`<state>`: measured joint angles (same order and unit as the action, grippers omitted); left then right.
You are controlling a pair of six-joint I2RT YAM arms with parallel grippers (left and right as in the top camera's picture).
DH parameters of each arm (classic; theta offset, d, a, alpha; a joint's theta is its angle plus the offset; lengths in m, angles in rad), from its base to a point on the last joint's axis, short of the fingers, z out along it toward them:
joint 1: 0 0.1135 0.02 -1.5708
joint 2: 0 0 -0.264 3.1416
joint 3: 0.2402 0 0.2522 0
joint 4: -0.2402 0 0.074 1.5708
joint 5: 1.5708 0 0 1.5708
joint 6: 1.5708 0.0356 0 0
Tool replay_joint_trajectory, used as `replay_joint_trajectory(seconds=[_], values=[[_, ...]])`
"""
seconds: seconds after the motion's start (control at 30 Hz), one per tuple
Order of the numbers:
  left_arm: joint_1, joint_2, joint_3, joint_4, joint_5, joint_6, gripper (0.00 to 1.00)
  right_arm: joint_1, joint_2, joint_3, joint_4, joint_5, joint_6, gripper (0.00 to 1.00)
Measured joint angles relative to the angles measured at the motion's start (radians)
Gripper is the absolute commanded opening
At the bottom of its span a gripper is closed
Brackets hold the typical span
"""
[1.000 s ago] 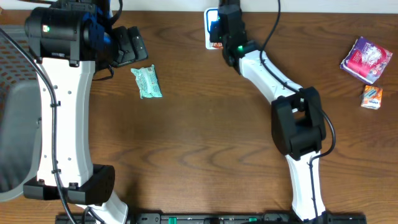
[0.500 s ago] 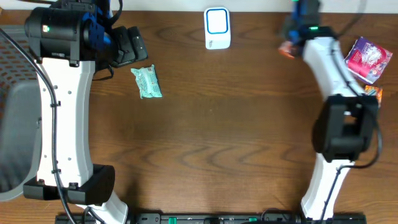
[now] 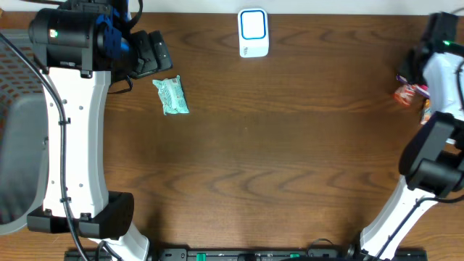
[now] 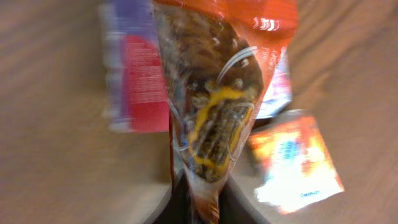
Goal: Scan the item barcode
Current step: 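Carry the red bar to the right corner and release it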
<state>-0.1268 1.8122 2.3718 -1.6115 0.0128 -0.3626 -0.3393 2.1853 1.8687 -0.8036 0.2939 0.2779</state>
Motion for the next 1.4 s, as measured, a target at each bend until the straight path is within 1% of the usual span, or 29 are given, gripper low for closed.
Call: replay_joint_trajectory(seconds=[0.03, 0.07, 0.13, 0.2, 0.23, 0.4, 0.53, 0.7, 0.8, 0.93, 1.07, 1.17, 1.3, 1.4], values=[[0.0, 0.0, 0.0, 0.0, 0.0, 0.0, 0.98, -0.019, 0.0, 0.0, -0.008, 0.005, 0.0, 0.72], [0.0, 0.0, 0.0, 0.0, 0.0, 0.0, 0.98, -0.034, 0.0, 0.0, -0.016, 0.009, 0.0, 0.82], [0.0, 0.0, 0.0, 0.0, 0.0, 0.0, 0.98, -0.058, 0.0, 0.0, -0.032, 0.009, 0.0, 0.92], [0.0, 0.0, 0.0, 0.0, 0.0, 0.0, 0.98, -0.076, 0.0, -0.001, -0.049, -0.006, -0.003, 0.98], [0.0, 0.0, 0.0, 0.0, 0.0, 0.0, 0.98, -0.08, 0.0, -0.001, -0.056, -0.018, -0.006, 0.99], [0.0, 0.0, 0.0, 0.0, 0.0, 0.0, 0.98, -0.071, 0.0, -0.001, -0.08, -0.135, -0.005, 0.99], [0.0, 0.0, 0.0, 0.0, 0.0, 0.0, 0.98, -0.031, 0.0, -0.001, -0.095, -0.268, -0.005, 0.99], [0.0, 0.0, 0.0, 0.0, 0.0, 0.0, 0.98, 0.037, -0.015, -0.005, -0.097, -0.354, -0.003, 0.99], [0.0, 0.0, 0.0, 0.0, 0.0, 0.0, 0.98, 0.073, -0.069, -0.012, -0.098, -0.392, 0.0, 0.99], [0.0, 0.0, 0.0, 0.0, 0.0, 0.0, 0.98, 0.087, -0.197, -0.013, -0.082, -0.416, 0.0, 0.99], [0.0, 0.0, 0.0, 0.0, 0.0, 0.0, 0.98, 0.08, -0.298, -0.012, -0.08, -0.397, 0.002, 0.99], [0.0, 0.0, 0.0, 0.0, 0.0, 0.0, 0.98, 0.075, -0.321, -0.01, -0.109, -0.387, 0.003, 0.99], [0.0, 0.0, 0.0, 0.0, 0.0, 0.0, 0.98, 0.072, -0.311, -0.011, -0.197, -0.387, 0.003, 0.99], [0.0, 0.0, 0.0, 0.0, 0.0, 0.0, 0.98, 0.072, -0.309, -0.011, -0.223, -0.387, 0.003, 0.99]])
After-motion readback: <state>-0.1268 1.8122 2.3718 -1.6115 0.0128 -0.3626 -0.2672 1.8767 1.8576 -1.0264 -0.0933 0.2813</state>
